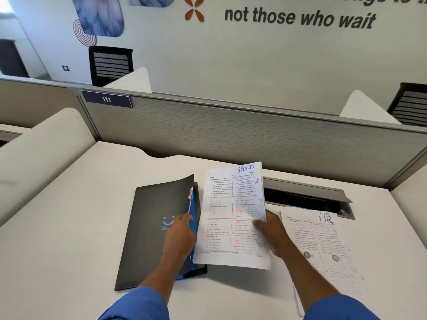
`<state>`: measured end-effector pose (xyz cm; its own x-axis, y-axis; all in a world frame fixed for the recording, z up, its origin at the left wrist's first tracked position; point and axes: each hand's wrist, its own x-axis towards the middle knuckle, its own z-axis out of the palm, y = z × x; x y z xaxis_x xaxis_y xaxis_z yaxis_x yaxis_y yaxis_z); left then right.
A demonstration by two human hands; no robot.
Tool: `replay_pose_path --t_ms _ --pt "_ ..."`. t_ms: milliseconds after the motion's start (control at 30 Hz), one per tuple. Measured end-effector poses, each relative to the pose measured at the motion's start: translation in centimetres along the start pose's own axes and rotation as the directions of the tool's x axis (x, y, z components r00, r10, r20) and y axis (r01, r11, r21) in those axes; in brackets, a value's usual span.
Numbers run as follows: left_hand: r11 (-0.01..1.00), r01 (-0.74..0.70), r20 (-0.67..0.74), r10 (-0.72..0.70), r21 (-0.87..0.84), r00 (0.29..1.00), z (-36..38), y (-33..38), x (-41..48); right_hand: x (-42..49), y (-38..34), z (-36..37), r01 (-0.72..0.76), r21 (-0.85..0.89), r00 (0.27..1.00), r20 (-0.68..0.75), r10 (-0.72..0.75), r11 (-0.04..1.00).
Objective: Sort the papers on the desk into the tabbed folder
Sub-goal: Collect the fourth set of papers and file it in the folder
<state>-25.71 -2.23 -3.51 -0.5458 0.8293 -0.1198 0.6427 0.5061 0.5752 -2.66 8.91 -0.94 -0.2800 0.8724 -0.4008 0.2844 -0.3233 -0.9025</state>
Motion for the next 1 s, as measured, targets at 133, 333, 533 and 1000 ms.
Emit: replay_pose_path --t_ms 133,333,533,1000 --pt "0.998 0.006 -0.023 -0.007 -0.056 1.0 -0.6 -0.2 -0.3 0.1 -0.6 1.5 0.039 -0.053 0.999 0.016 -0.038 0.998" --pt "1.0 0.002 -0.077 -0.002 0.005 0.997 -1.3 0.7 -0.6 0.6 -0.9 3.7 0.07 -0.116 0.997 0.047 -0.065 0.991" --pt "1.0 0.025 -0.151 -0.026 -0.012 0.988 -1.7 1.3 -1.0 1.4 -0.5 5.4 0.07 -0.131 0.994 0.087 -0.059 0.989" --pt "0.996 -0.002 -0.199 -0.015 -0.089 0.98 -1.8 0.9 -0.9 3.3 -0.8 9.3 0.084 -0.264 0.988 0.149 -0.045 0.961"
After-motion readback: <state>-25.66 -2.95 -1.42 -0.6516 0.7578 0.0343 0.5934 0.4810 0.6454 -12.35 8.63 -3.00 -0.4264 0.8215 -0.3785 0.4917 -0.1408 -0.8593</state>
